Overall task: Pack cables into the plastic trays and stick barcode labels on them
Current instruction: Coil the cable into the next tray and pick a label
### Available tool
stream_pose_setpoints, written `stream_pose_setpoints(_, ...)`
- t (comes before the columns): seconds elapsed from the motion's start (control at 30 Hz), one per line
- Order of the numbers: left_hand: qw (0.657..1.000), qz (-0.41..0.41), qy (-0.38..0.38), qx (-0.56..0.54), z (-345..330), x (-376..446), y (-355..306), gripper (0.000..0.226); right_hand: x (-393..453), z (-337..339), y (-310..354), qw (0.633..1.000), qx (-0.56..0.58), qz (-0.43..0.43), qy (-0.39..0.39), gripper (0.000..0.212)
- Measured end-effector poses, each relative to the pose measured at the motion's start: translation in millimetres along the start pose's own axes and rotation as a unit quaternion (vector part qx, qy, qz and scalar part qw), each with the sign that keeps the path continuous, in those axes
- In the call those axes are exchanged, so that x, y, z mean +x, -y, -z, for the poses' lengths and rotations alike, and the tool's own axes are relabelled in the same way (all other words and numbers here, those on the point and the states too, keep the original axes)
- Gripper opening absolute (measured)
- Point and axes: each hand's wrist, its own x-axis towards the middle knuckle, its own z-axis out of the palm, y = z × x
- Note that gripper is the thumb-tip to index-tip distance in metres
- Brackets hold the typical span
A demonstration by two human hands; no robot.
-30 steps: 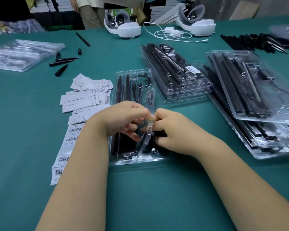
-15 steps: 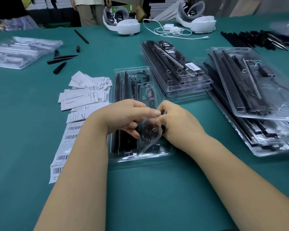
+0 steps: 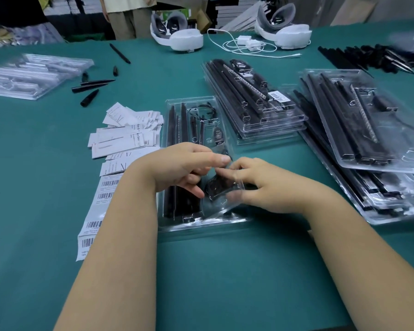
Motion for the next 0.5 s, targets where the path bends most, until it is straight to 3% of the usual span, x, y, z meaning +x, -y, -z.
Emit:
stream_pose_setpoints(0.13,1.000,-0.002,0.001,0.004,0,2,1,0.027,2,-4,3,0.997,0.044,-0.001,-0.062,0.047)
stream_pose_setpoints(0.3,1.000,-0.009,0.008,0.008,1,2,2,0.026,3,-7,2,0.998,0.048,-0.025,-0.039,0.045)
stream_pose_setpoints(0.43,1.000,-0.003,0.008,-0.007,1,3,2,0.026,8,-13,10,0.993,0.040,-0.023,-0.106,0.030)
stream_pose_setpoints(0.5,1.000,-0.004,0.011,-0.004,1,3,2,0.025,10,-16,12,0.994,0.019,0.001,-0.103,0.038)
